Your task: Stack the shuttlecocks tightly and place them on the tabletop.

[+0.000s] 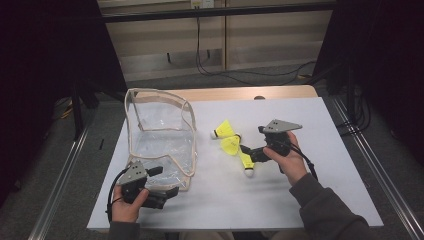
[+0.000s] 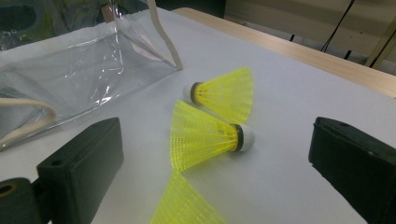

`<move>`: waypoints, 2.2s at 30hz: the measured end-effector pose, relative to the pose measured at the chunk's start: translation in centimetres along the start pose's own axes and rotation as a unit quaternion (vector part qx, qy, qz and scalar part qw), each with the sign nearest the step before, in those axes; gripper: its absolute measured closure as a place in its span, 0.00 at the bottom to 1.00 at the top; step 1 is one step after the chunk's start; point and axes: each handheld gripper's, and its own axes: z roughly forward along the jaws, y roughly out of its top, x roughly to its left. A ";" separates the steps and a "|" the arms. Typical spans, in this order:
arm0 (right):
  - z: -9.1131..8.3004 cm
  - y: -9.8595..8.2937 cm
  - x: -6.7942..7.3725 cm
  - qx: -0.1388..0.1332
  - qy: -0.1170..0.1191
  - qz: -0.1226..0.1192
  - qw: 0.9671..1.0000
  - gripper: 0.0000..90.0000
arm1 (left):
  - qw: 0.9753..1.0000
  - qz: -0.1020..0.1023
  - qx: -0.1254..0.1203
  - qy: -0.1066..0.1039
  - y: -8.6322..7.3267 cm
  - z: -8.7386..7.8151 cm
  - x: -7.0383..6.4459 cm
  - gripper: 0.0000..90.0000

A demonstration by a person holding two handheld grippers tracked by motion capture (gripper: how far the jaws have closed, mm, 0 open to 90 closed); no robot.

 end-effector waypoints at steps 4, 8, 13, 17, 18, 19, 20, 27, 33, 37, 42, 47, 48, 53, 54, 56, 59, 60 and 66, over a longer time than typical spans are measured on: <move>0.2 0.0 0.0 0.002 0.000 0.002 1.000 0.03 | 1.000 -0.001 0.000 0.000 0.0 0.0 0.0 0.06; 0.4 0.2 -0.1 0.004 -0.002 0.003 1.000 0.03 | 1.000 0.000 0.000 0.000 0.0 0.0 0.0 0.06; 0.7 0.4 -0.1 0.008 -0.004 0.000 1.000 0.03 | 1.000 0.000 0.001 0.000 0.0 0.0 0.0 0.06; 1.0 0.6 0.0 0.009 -0.003 0.000 1.000 0.03 | 1.000 0.000 0.001 0.000 0.0 0.0 0.0 0.06; 1.1 0.6 0.0 0.010 -0.003 0.000 1.000 0.03 | 1.000 0.000 0.001 0.000 0.0 0.0 0.0 0.06; 1.1 0.6 0.0 0.010 -0.002 0.000 1.000 0.03 | 1.000 0.000 0.001 0.000 0.0 0.0 0.0 0.06; 1.2 0.7 0.1 0.011 -0.003 -0.003 1.000 0.03 | 1.000 0.000 0.001 0.000 0.0 0.0 0.0 0.06; 1.5 1.1 0.2 0.011 -0.004 -0.006 1.000 0.03 | 1.000 0.001 0.000 -0.001 0.0 0.0 0.0 0.06; 1.9 1.3 0.2 0.014 -0.004 -0.007 1.000 0.03 | 1.000 0.000 0.001 0.000 0.0 0.0 0.0 0.06; 2.2 1.2 0.3 0.019 -0.003 -0.007 1.000 0.03 | 1.000 0.000 0.000 -0.001 0.0 0.0 0.0 0.06; 2.6 1.1 0.3 0.027 -0.002 -0.011 1.000 0.03 | 1.000 0.000 -0.001 -0.001 0.0 0.1 0.0 0.06; 3.0 1.1 0.3 0.035 -0.001 -0.013 0.999 0.03 | 1.000 -0.001 -0.002 -0.001 0.0 0.1 0.0 0.06; 3.0 1.1 0.2 0.035 -0.003 -0.014 0.999 0.03 | 1.000 0.000 -0.002 -0.002 0.0 0.1 0.0 0.06; 3.2 1.3 0.3 0.041 -0.002 -0.008 0.999 0.11 | 1.000 -0.001 -0.002 -0.001 0.0 0.1 0.0 0.06; 3.2 1.4 0.3 0.043 -0.005 -0.013 0.999 0.15 | 1.000 -0.001 -0.002 -0.001 0.0 0.1 0.0 0.06; 3.3 1.6 0.3 0.045 -0.005 -0.016 0.999 0.19 | 1.000 -0.001 -0.003 -0.002 0.0 0.1 0.0 0.06; 3.7 1.7 0.5 0.054 -0.009 -0.020 0.998 0.23 | 1.000 0.001 -0.001 -0.002 0.0 0.1 0.0 0.06; 3.8 1.7 0.5 0.056 -0.006 -0.021 0.998 0.25 | 1.000 -0.001 -0.002 -0.002 0.0 0.1 0.0 0.06; 4.5 1.6 0.7 0.070 -0.004 -0.025 0.997 0.35 | 1.000 -0.001 -0.001 -0.002 -0.1 0.1 0.0 0.06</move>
